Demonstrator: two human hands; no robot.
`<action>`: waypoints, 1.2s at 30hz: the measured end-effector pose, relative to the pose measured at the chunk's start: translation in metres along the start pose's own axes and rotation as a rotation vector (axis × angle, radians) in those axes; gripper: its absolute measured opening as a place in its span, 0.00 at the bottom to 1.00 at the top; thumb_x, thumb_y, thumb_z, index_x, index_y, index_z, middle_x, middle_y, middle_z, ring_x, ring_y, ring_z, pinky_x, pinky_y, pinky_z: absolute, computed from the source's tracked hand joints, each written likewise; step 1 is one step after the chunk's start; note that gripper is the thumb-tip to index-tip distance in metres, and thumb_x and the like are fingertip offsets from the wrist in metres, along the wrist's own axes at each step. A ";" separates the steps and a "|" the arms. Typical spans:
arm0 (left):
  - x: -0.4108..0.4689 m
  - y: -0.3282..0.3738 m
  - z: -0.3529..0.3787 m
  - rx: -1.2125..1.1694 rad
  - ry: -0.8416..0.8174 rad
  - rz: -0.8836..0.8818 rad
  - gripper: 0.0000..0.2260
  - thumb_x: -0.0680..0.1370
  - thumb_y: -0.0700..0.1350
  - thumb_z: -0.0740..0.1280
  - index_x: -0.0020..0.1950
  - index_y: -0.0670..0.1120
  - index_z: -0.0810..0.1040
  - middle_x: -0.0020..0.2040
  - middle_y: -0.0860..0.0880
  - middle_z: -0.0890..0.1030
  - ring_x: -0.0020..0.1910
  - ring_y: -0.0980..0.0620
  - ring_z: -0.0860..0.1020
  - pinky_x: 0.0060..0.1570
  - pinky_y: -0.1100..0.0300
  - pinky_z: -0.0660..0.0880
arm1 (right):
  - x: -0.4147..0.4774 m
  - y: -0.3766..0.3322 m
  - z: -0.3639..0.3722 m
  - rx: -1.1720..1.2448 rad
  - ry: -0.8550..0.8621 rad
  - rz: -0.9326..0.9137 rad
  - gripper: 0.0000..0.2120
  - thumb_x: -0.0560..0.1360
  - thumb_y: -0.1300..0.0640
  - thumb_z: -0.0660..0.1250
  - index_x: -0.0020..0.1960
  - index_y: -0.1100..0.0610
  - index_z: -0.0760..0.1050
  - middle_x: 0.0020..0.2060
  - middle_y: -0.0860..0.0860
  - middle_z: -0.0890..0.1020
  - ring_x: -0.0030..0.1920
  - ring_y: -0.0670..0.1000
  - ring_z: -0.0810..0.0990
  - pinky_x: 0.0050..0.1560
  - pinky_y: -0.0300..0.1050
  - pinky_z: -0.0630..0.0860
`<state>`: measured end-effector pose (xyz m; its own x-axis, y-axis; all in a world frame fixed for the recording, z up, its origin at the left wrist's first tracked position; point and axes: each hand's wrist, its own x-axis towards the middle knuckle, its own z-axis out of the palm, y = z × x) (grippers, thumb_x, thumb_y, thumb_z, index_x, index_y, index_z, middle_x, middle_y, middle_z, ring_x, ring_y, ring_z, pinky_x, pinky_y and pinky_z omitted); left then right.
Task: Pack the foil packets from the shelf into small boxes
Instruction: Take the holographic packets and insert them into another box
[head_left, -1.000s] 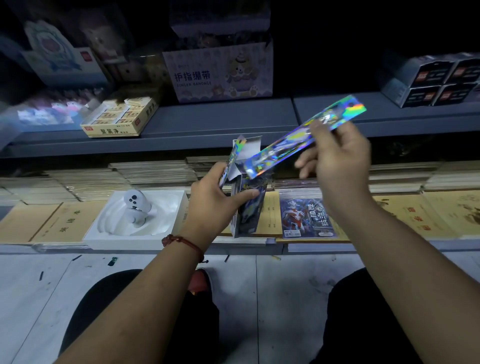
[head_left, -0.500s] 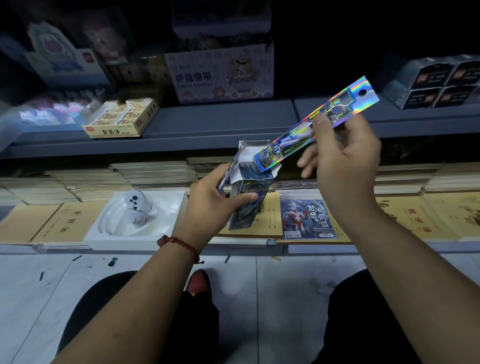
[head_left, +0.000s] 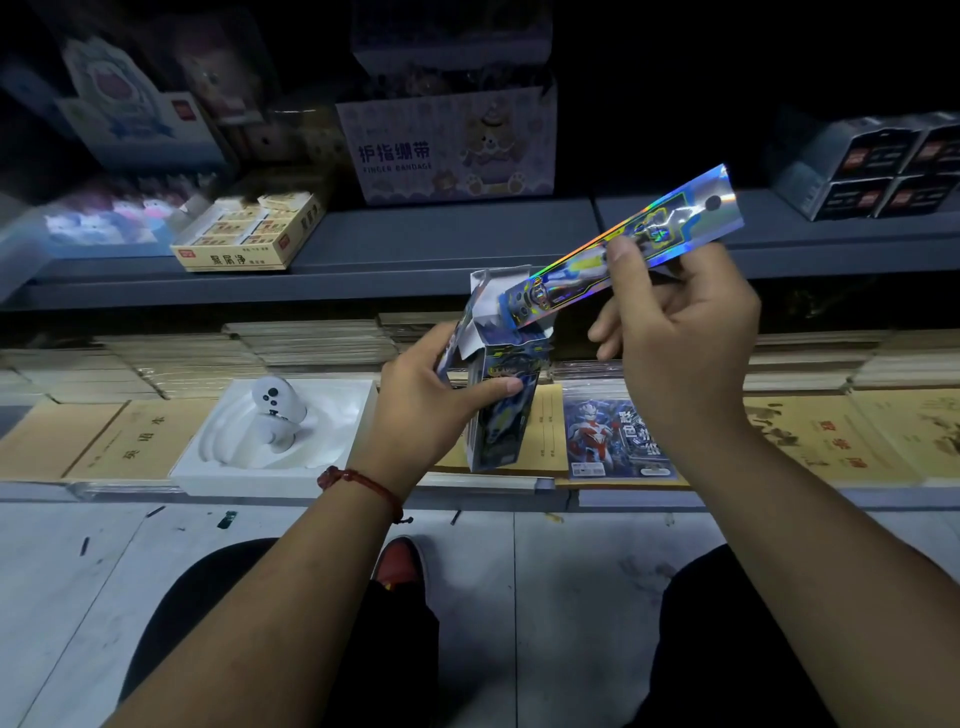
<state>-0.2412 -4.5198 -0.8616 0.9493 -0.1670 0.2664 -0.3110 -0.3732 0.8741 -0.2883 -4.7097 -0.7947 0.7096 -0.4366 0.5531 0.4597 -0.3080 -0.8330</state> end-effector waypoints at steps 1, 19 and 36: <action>0.000 0.000 0.000 -0.002 -0.004 0.000 0.23 0.70 0.50 0.81 0.62 0.56 0.81 0.52 0.61 0.85 0.36 0.66 0.77 0.42 0.58 0.80 | 0.000 -0.001 0.000 0.002 0.008 -0.002 0.09 0.82 0.56 0.67 0.43 0.49 0.75 0.23 0.53 0.78 0.21 0.52 0.76 0.24 0.48 0.73; 0.000 0.003 -0.002 -0.081 -0.009 -0.024 0.23 0.69 0.46 0.82 0.62 0.53 0.81 0.55 0.60 0.85 0.56 0.60 0.82 0.56 0.50 0.81 | -0.004 -0.006 0.003 0.025 0.012 -0.005 0.11 0.82 0.58 0.67 0.42 0.50 0.74 0.23 0.54 0.77 0.21 0.53 0.76 0.25 0.43 0.72; -0.006 0.010 -0.005 -0.103 0.029 0.003 0.21 0.69 0.44 0.82 0.60 0.51 0.82 0.54 0.60 0.85 0.54 0.61 0.83 0.56 0.51 0.81 | -0.007 -0.009 0.003 -0.007 -0.045 0.005 0.11 0.82 0.56 0.67 0.46 0.63 0.77 0.23 0.54 0.77 0.21 0.52 0.76 0.25 0.46 0.72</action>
<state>-0.2497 -4.5185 -0.8522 0.9497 -0.1412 0.2796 -0.3090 -0.2763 0.9100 -0.2956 -4.7016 -0.7913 0.7349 -0.3999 0.5477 0.4529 -0.3118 -0.8353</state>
